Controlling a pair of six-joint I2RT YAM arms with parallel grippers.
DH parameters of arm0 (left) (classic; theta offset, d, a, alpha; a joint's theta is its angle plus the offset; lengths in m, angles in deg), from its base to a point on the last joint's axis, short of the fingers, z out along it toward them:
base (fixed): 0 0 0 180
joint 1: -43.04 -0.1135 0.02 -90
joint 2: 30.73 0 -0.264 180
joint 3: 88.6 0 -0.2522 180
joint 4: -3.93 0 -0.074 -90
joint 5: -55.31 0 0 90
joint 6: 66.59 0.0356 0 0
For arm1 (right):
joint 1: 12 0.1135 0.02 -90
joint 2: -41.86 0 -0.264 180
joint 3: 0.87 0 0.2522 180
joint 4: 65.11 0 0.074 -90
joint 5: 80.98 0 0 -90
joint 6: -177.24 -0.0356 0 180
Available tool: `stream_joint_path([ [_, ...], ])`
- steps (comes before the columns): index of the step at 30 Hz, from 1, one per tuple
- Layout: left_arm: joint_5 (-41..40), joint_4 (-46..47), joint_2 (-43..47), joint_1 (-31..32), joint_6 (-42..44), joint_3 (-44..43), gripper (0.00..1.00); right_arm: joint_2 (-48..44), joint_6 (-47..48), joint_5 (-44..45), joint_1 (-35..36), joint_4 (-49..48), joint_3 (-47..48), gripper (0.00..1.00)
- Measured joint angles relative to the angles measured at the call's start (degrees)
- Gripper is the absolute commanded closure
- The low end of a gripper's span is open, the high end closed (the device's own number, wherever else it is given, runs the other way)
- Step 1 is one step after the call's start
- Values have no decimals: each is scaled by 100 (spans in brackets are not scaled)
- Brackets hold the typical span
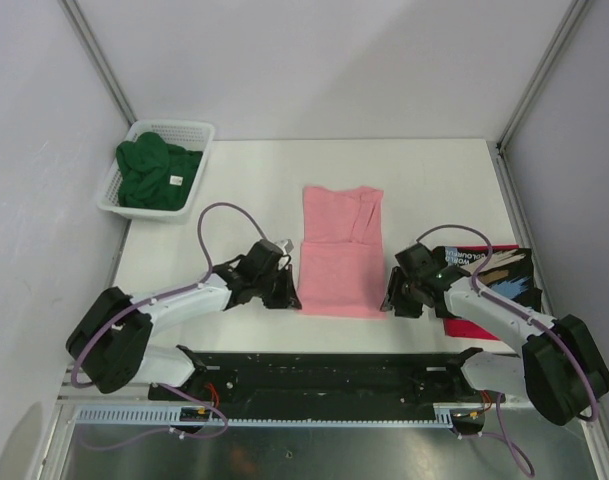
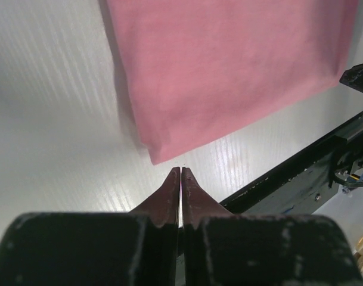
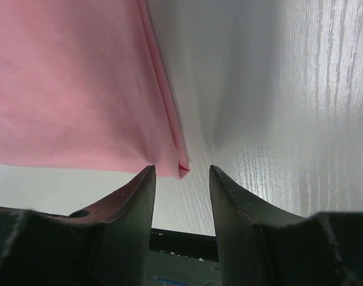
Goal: Fold and stack the t-shirts
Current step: Grab one side of the 2/3 rectangular tshirt with both arms
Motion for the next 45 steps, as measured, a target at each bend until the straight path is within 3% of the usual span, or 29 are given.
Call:
stream_joint_path([
  [5, -190, -26, 232, -2, -24, 262, 87, 2, -116, -2, 142, -83, -160, 59],
  [13, -476, -55, 345, -2, -103, 411, 74, 142, -282, 22, 236, -341, -330, 85],
  [17, -494, -50, 306, -2, -42, 411, 67, 168, -343, 37, 240, -409, -345, 93],
  [25, -391, -2, 26, 4, 98, 411, 63, 162, -358, 46, 243, -413, -345, 96],
  [45, 7, 715, -415, 74, 146, 411, 68, 162, -358, 46, 251, -413, -345, 96],
])
